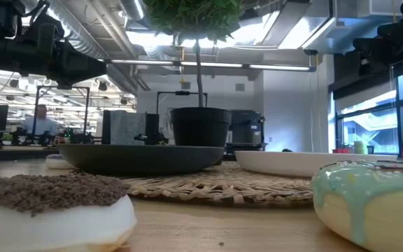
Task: Pick & Place donuts
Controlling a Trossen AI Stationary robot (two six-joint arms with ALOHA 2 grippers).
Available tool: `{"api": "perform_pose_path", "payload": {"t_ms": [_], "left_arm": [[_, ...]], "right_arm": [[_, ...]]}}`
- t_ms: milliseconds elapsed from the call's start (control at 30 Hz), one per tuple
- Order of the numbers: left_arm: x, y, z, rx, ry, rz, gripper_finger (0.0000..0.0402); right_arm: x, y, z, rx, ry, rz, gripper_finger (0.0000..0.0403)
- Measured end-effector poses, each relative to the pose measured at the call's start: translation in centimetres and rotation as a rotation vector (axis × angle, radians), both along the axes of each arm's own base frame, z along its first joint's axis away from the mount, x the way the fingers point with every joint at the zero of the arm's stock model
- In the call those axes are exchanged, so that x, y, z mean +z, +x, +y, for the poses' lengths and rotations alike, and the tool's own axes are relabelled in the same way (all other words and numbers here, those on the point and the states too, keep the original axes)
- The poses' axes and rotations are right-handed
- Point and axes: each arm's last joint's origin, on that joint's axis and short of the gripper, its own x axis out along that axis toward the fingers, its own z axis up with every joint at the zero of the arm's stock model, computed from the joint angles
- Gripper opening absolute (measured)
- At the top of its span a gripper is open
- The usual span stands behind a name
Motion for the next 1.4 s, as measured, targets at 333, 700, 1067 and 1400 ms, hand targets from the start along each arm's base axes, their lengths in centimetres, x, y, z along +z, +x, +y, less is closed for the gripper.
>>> {"api": "perform_pose_path", "payload": {"t_ms": [333, 700, 1067, 1400], "left_arm": [[0.01, 0.0, 0.0, 0.0, 0.0, 0.0, 0.0127], [0.0, 0.0, 0.0, 0.0, 0.0, 0.0, 0.0127], [0.01, 0.0, 0.0, 0.0, 0.0, 0.0, 0.0127], [0.01, 0.0, 0.0, 0.0, 0.0, -0.001, 0.0127]], "right_arm": [[0.0, 0.0, 0.0, 0.0, -0.001, 0.0, 0.0182], [-0.01, 0.0, 0.0, 0.0, -0.002, 0.0, 0.0182], [0.0, 0.0, 0.0, 0.0, -0.002, 0.0, 0.0182], [0.12, -0.01, 0.0, -0.003, -0.045, -0.022, 0.0182]]}}
